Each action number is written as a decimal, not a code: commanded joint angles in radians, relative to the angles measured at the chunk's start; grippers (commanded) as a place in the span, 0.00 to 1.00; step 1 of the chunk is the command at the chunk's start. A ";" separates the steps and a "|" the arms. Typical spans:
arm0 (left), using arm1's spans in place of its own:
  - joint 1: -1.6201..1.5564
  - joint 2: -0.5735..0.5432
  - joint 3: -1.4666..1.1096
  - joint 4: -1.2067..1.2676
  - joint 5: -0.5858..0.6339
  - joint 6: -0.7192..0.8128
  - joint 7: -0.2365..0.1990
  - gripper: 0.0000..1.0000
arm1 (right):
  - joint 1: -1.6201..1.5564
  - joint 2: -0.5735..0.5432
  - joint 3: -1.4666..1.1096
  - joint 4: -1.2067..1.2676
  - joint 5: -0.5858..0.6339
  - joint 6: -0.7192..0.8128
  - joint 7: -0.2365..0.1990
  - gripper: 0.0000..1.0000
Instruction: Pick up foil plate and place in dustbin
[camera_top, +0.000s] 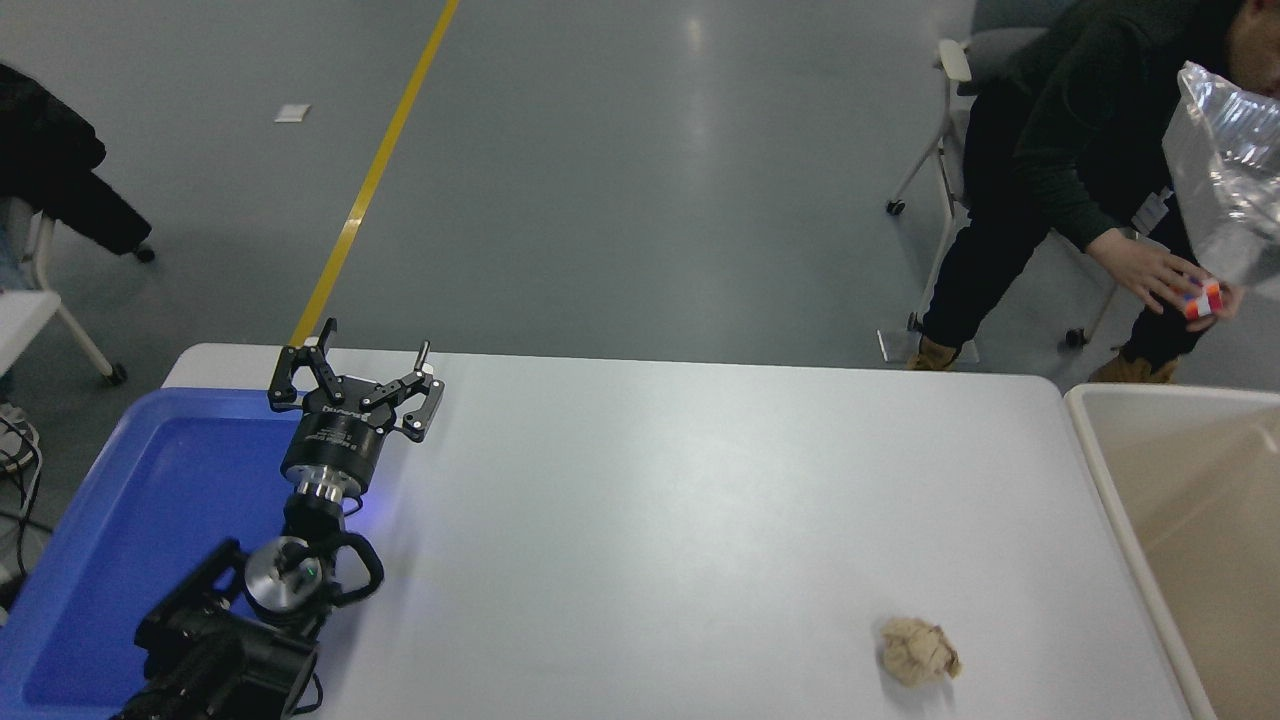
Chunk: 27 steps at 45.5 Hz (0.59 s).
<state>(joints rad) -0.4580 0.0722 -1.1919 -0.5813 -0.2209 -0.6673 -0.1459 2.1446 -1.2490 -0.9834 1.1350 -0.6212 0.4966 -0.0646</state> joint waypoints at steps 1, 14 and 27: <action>-0.001 0.000 0.000 0.000 0.000 0.000 0.000 0.99 | -0.382 -0.020 0.094 -0.191 0.331 -0.249 0.060 0.00; 0.001 0.000 0.000 0.000 0.000 0.000 0.000 0.99 | -0.883 0.166 0.326 -0.423 0.782 -0.426 0.092 0.00; 0.001 0.000 0.000 0.000 0.000 0.000 0.000 0.99 | -1.390 0.454 0.768 -0.897 0.781 -0.408 0.085 0.00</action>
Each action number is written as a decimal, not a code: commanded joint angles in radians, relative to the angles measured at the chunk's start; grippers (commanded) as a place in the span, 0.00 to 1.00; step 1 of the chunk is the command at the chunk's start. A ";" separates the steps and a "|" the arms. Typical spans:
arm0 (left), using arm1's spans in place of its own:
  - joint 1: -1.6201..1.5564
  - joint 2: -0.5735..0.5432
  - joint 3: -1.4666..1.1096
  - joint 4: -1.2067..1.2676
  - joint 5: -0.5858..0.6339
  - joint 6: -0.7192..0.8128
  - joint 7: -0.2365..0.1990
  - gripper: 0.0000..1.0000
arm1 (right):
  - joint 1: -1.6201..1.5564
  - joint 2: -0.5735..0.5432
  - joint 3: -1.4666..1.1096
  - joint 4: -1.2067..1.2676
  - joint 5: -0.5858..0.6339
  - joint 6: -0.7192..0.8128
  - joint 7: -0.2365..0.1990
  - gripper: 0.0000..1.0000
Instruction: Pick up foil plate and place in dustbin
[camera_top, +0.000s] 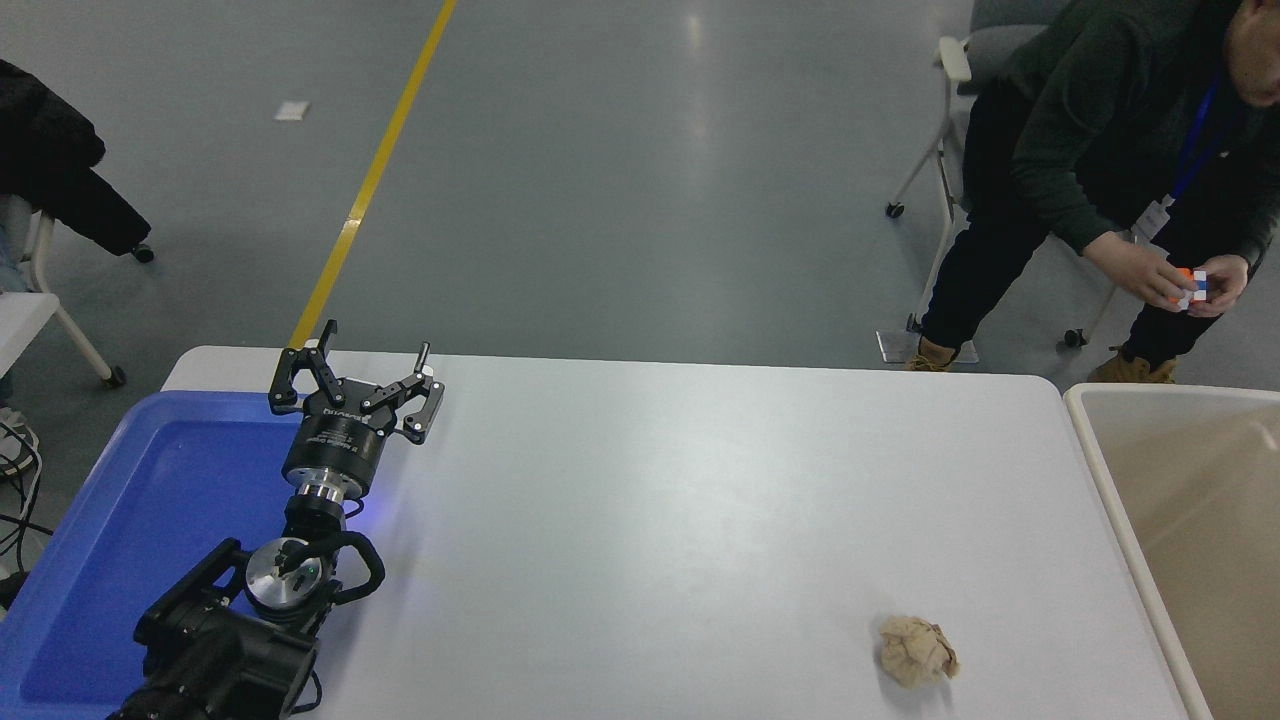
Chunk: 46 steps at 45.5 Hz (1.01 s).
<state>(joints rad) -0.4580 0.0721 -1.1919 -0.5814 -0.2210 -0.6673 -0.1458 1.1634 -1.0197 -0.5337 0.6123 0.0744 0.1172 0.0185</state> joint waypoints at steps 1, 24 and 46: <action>-0.001 0.000 0.000 0.000 0.000 0.000 0.000 0.99 | -0.427 0.252 0.336 -0.414 0.085 -0.027 0.001 0.00; -0.001 0.000 0.000 0.000 0.000 0.000 0.000 0.99 | -0.590 0.627 0.500 -0.635 0.090 -0.226 0.000 0.00; 0.001 0.000 0.000 0.000 0.000 0.000 0.000 0.99 | -0.616 0.665 0.492 -0.632 0.087 -0.277 0.000 0.00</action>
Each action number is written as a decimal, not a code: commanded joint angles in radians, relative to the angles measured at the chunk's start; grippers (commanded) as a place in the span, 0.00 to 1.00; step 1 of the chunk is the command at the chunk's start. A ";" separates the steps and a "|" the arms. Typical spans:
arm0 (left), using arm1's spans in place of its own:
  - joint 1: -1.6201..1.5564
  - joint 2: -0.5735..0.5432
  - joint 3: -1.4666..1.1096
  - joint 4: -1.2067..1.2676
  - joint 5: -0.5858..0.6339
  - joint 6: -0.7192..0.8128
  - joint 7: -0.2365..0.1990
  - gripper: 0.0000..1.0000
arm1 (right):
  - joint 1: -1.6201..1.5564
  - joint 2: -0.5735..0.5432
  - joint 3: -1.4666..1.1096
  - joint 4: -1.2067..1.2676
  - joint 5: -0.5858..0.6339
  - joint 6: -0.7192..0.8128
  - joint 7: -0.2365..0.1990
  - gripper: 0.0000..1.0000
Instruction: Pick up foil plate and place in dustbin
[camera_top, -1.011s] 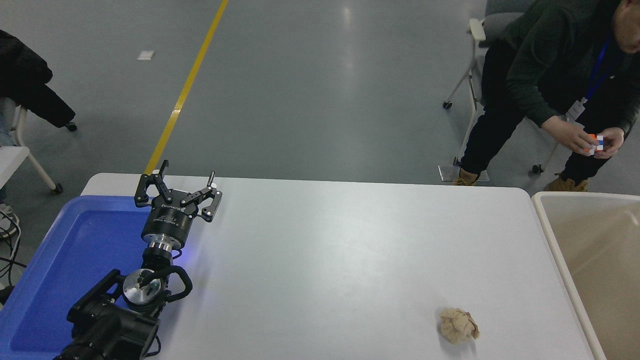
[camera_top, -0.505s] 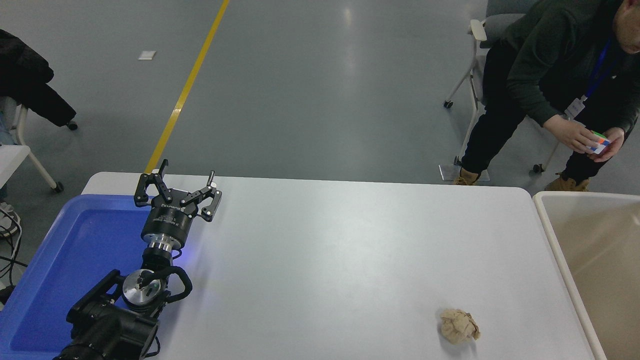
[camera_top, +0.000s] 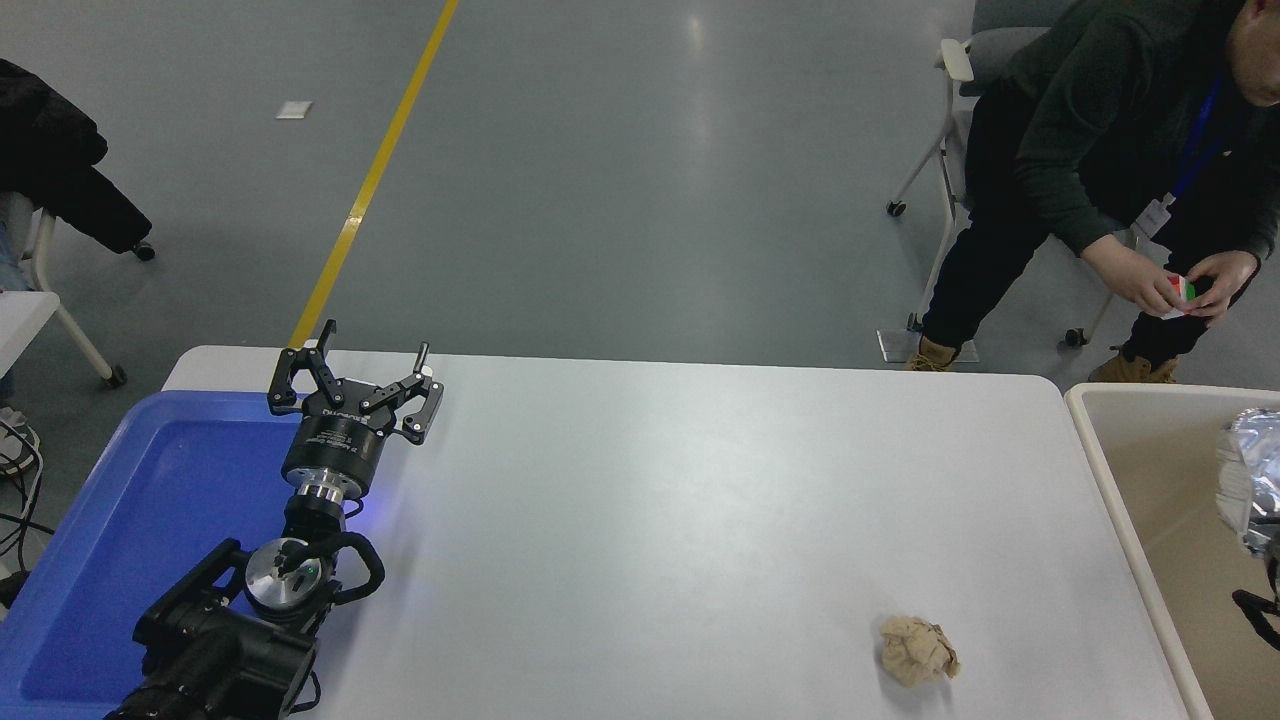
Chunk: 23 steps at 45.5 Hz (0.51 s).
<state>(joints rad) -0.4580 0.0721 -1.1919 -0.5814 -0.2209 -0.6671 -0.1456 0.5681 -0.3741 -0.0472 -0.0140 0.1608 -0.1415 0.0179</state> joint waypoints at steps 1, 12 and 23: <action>0.001 0.000 0.000 0.000 0.000 0.000 0.000 0.99 | -0.022 0.020 0.010 -0.006 0.000 -0.018 0.002 0.00; -0.001 0.000 0.000 0.000 -0.002 0.000 0.000 0.99 | -0.031 0.014 0.039 -0.009 0.014 -0.013 0.007 0.72; 0.001 0.000 0.000 0.000 0.000 0.000 0.000 0.99 | -0.030 -0.005 0.069 -0.007 0.012 -0.001 0.007 1.00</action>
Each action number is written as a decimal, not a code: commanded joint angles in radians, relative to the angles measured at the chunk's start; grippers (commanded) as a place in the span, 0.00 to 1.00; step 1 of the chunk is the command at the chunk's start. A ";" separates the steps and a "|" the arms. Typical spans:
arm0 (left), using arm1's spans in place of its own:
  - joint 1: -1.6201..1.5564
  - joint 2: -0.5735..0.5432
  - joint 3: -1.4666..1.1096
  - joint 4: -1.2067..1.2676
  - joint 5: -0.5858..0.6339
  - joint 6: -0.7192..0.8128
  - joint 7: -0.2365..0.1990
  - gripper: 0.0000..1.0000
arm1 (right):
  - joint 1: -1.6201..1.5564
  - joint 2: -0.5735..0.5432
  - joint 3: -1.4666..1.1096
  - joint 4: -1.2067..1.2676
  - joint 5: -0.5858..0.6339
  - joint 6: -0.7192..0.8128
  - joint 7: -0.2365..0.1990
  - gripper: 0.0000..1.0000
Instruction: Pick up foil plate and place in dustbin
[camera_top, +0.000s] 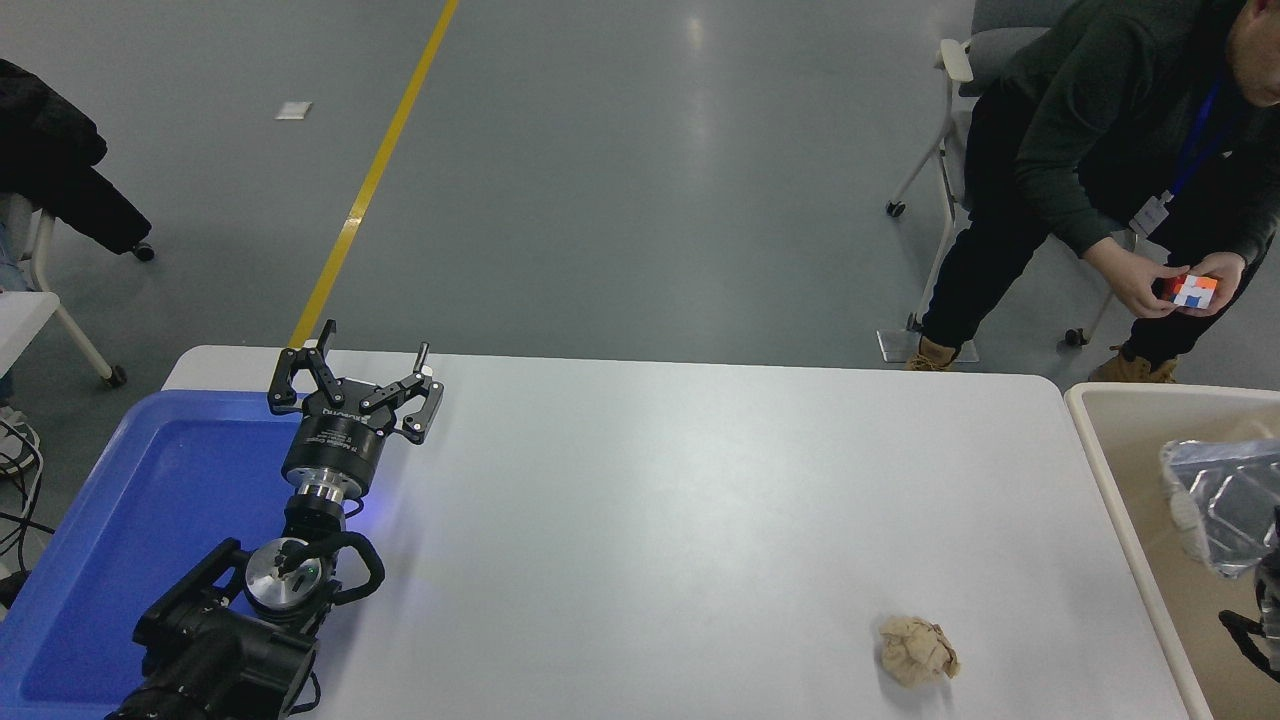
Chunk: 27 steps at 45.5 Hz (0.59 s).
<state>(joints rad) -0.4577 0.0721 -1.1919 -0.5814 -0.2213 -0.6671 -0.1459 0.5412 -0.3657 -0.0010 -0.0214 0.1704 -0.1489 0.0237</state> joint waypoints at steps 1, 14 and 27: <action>-0.001 0.000 0.000 0.000 -0.001 0.000 0.000 0.99 | -0.003 -0.016 0.024 0.000 0.003 0.006 0.001 1.00; 0.001 0.000 0.000 0.000 0.000 0.000 0.000 0.99 | 0.020 -0.070 0.022 0.000 0.003 0.048 -0.001 1.00; 0.001 0.000 0.000 0.000 0.000 0.000 0.000 0.99 | 0.178 -0.153 -0.023 0.001 -0.083 0.155 -0.010 1.00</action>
<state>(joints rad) -0.4581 0.0721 -1.1919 -0.5814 -0.2209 -0.6671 -0.1458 0.6049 -0.4508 0.0086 -0.0216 0.1581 -0.0675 0.0189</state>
